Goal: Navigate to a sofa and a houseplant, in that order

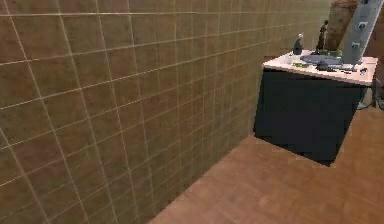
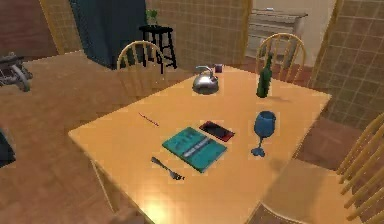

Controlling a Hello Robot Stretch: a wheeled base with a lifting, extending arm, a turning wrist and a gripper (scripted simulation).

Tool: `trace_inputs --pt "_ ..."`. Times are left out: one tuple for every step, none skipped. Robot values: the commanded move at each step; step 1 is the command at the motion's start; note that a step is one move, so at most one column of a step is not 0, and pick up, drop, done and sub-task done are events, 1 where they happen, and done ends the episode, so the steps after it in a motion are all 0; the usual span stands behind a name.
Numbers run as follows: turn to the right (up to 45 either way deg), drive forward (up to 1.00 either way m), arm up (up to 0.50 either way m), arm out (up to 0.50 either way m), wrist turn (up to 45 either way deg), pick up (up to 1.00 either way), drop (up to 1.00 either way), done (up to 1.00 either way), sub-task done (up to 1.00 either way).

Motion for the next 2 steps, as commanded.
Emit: trace_inputs --pt "39.0 0.0 0.0 0.0 0.0 0.0 0.0 0.0 0.0" --pt "0.0 1.0 0.0 0.0 0.0 0.0 0.0 0.0 0.0"
